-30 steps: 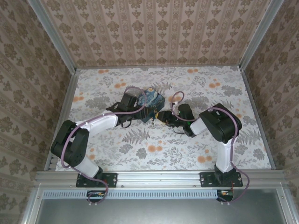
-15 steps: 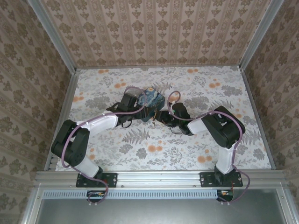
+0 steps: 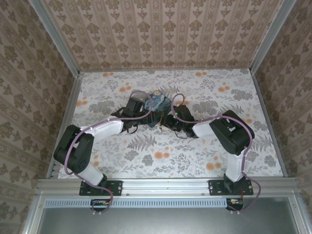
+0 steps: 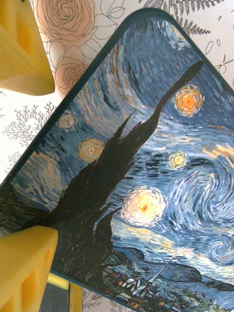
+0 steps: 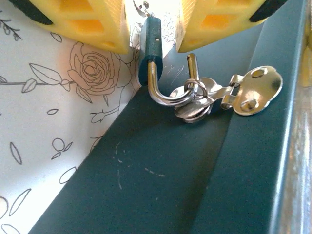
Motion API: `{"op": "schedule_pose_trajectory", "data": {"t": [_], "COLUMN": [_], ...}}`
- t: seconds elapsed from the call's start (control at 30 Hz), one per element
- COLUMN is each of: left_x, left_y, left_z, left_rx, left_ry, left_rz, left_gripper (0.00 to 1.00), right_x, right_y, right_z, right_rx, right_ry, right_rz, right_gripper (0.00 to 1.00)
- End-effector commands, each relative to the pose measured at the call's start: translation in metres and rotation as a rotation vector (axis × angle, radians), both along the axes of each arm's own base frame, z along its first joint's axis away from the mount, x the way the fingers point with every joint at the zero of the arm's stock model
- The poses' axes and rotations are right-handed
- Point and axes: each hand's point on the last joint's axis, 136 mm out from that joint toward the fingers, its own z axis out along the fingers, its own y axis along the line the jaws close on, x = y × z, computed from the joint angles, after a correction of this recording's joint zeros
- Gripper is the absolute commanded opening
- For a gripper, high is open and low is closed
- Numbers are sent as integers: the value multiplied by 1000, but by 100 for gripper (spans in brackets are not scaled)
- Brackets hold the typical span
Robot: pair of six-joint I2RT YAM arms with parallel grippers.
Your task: Unlock the padlock with the key
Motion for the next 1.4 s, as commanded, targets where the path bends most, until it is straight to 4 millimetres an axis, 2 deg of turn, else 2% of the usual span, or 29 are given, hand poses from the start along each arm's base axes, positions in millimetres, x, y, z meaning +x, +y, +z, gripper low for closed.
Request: {"op": "schedule_pose_trajectory", "data": {"t": [0.0,0.27,0.73,1.03,1.37], "left_x": [-35,-36,-38,-38,-40], "left_y": [20,20,23,23,23], "left_z": [-54,-58,-63,-64,-65], "left_rx": [119,118,134,137,136], "left_ry": [172,183,203,207,210], "left_rz": [-3,0,10,12,10], "left_gripper": [72,72,72,72,71], "right_x": [-5,-1,-4,-4,0], "right_y": [-19,-19,-19,-27,-26], "right_z": [-43,-41,-24,-26,-24], "right_rx": [-142,-105,23,98,171], "right_ry": [75,60,72,87,87], "right_rz": [-48,-77,-108,-181,-219], "right_gripper": [27,0,0,0,0]}}
